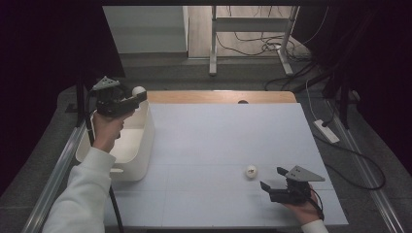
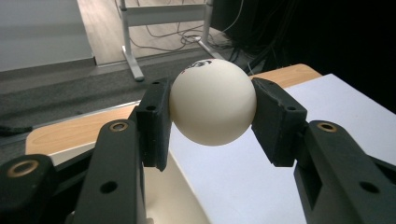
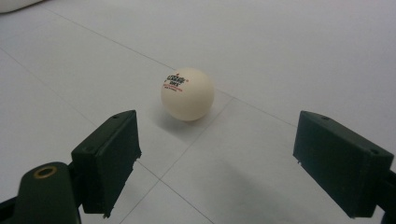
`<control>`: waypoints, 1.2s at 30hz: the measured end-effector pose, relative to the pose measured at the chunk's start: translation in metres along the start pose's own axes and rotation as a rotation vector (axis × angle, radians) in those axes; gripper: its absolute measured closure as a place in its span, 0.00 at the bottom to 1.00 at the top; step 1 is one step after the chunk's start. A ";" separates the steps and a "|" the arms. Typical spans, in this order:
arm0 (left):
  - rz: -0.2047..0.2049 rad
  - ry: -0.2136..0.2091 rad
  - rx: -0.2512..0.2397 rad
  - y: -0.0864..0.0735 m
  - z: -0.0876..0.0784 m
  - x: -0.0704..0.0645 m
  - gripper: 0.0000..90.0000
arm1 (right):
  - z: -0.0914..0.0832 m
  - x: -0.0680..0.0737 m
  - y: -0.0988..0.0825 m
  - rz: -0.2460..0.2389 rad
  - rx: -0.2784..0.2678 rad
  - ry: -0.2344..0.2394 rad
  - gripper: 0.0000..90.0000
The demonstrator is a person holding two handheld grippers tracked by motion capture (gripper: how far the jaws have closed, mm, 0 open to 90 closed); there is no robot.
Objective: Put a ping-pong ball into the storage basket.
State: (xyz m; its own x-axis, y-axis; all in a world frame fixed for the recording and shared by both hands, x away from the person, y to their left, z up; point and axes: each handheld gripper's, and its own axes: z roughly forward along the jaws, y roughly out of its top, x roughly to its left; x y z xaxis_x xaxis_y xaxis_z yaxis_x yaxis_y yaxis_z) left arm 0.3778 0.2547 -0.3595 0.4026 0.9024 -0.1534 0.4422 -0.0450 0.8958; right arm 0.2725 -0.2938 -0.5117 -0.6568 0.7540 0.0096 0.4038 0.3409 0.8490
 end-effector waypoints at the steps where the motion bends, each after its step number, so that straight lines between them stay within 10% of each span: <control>1: -0.003 0.003 0.001 0.000 0.000 0.001 0.56 | 0.000 0.000 0.000 0.000 0.000 0.000 0.16; 36: -0.073 0.089 0.072 -0.019 0.007 0.036 0.56 | 0.000 0.001 0.000 -0.005 0.005 -0.001 0.16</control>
State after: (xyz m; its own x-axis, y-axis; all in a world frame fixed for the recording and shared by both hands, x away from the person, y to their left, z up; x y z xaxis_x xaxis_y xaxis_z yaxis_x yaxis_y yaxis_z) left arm 0.3895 0.2857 -0.3845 0.2959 0.9388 -0.1763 0.5251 -0.0058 0.8510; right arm 0.2719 -0.2929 -0.5120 -0.6581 0.7529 0.0049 0.4036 0.3473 0.8465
